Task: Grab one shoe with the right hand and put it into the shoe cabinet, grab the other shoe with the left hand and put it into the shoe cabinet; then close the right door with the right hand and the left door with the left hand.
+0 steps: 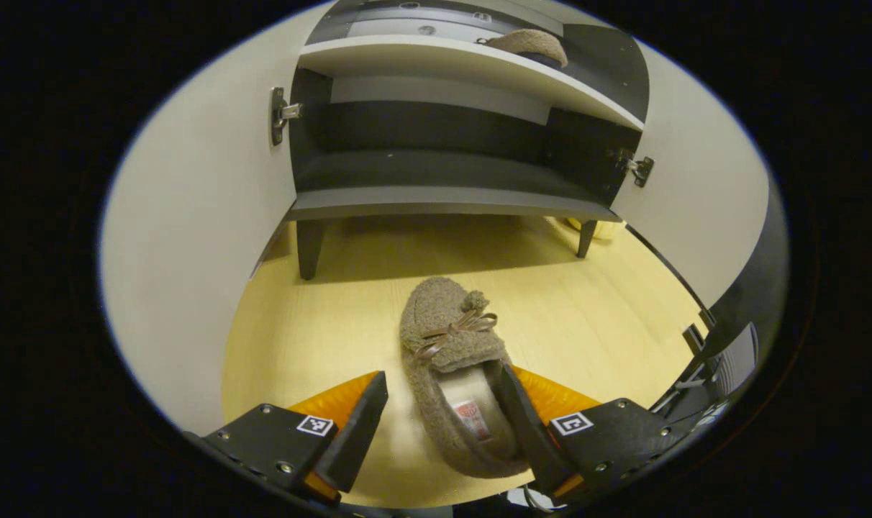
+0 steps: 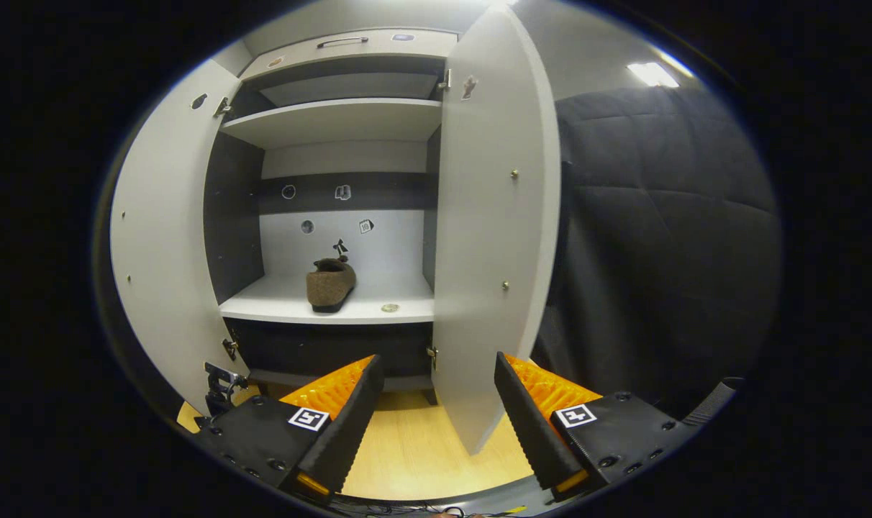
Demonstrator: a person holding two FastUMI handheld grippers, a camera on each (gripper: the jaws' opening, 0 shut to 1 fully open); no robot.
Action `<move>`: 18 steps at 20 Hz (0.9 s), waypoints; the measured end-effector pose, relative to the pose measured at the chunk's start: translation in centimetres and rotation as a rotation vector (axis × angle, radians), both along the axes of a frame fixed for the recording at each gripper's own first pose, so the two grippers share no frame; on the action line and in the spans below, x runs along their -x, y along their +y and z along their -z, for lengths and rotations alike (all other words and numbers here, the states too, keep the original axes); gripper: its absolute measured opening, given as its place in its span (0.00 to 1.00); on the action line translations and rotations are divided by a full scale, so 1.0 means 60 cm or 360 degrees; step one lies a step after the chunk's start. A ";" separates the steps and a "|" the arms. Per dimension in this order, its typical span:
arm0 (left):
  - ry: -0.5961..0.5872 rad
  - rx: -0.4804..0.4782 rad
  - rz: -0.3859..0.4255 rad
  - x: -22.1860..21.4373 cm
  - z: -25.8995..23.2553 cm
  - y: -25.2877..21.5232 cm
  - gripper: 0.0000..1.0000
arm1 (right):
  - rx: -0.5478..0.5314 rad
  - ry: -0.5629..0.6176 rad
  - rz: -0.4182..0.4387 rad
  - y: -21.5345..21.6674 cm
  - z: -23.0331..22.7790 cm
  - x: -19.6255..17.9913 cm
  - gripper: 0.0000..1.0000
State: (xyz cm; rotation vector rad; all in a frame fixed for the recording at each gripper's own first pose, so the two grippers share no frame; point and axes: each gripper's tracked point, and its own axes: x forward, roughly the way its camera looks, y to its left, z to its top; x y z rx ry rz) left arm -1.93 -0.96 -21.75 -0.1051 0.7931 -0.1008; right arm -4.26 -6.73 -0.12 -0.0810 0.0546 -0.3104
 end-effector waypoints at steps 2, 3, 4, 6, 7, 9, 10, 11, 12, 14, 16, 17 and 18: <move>0.0046 -0.0001 -0.0022 0.002 0.017 0.000 0.97 | 0.0007 -0.0002 0.0027 -0.018 0.005 0.027 0.98; 0.0069 0.0026 -0.0054 -0.004 0.024 -0.002 0.92 | 0.0024 0.0001 0.0066 -0.035 0.007 0.039 0.98; 0.0094 0.0045 -0.0090 -0.004 0.030 -0.002 0.81 | 0.0030 0.0012 0.0108 -0.054 0.013 0.050 0.99; 0.0153 0.0032 -0.0134 -0.004 0.043 0.004 0.87 | 0.0005 0.0052 0.0145 -0.080 0.023 0.070 0.99; 0.0175 0.0002 -0.0159 -0.003 0.050 0.011 0.81 | 0.0000 0.0072 0.0172 -0.099 0.025 0.078 0.99; 0.0247 -0.0039 -0.0187 -0.009 0.064 0.017 0.60 | 0.0005 0.0077 0.0227 -0.141 0.022 0.090 0.99; 0.0258 -0.0038 -0.0194 -0.013 0.067 0.015 0.50 | -0.0002 0.0067 0.0258 -0.159 0.018 0.093 0.99; 0.0248 -0.0031 -0.0187 -0.020 0.065 0.010 0.43 | -0.0028 0.0056 0.0286 -0.175 0.015 0.094 0.99; 0.0226 -0.0055 -0.0186 -0.028 0.059 0.009 0.57 | -0.0072 0.0035 0.0305 -0.191 0.015 0.094 0.99; 0.0238 -0.0123 -0.0171 -0.034 0.063 0.011 0.39 | -0.0131 0.0000 0.0342 -0.223 0.025 0.099 0.99; 0.0279 -0.0215 -0.0212 -0.038 0.070 0.025 0.39 | -0.0144 0.0030 0.0392 -0.262 0.048 0.109 0.99; 0.0306 -0.0218 -0.0241 -0.038 0.074 0.031 0.25 | -0.0164 0.0039 0.0402 -0.272 0.055 0.108 0.98; 0.0328 -0.0182 -0.0258 -0.038 0.075 0.023 0.11 | -0.0190 0.0040 0.0414 -0.281 0.060 0.109 0.98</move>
